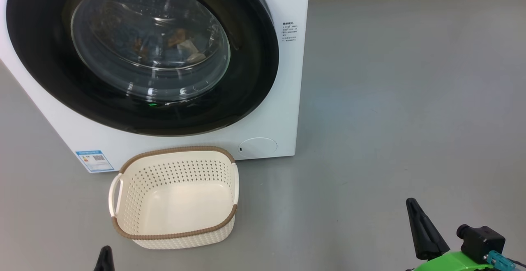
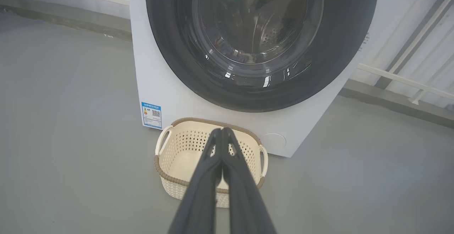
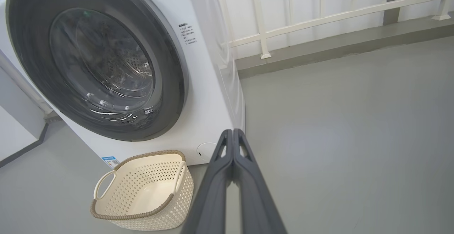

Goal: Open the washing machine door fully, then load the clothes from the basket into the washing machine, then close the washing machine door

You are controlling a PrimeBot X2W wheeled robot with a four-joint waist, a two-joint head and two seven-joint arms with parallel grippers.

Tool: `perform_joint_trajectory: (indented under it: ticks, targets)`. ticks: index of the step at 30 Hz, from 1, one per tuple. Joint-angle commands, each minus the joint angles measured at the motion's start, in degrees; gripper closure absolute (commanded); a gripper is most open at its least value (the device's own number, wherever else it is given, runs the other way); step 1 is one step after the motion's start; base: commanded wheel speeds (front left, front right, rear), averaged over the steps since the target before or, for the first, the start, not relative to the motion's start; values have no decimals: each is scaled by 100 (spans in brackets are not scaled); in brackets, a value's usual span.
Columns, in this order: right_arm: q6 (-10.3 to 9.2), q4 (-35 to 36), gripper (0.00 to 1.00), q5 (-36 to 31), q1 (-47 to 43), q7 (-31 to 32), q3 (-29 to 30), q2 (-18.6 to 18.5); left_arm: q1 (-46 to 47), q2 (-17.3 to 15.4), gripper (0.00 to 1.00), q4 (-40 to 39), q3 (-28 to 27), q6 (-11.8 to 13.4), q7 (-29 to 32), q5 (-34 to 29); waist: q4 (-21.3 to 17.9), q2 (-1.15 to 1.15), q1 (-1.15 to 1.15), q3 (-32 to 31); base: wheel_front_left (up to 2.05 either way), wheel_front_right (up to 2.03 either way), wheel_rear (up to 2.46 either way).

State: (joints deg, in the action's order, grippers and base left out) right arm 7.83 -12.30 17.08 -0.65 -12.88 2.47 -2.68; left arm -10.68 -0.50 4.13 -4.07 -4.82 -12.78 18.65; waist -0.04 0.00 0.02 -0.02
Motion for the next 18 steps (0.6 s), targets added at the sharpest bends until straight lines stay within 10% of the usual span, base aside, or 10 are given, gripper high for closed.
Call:
perform_joint_trajectory:
  ticks: [1,18]
  targets:
    - [-3,119,100,153,159,31,23,-17,158,-63,100,-88,-41,-25,34,147,0,0,-1,3,0,0,0]
    - [-8,72,100,1263,242,319,82,-18,391,-90,100,76,-71,-62,319,1235,1,0,-2,6,0,0,0]
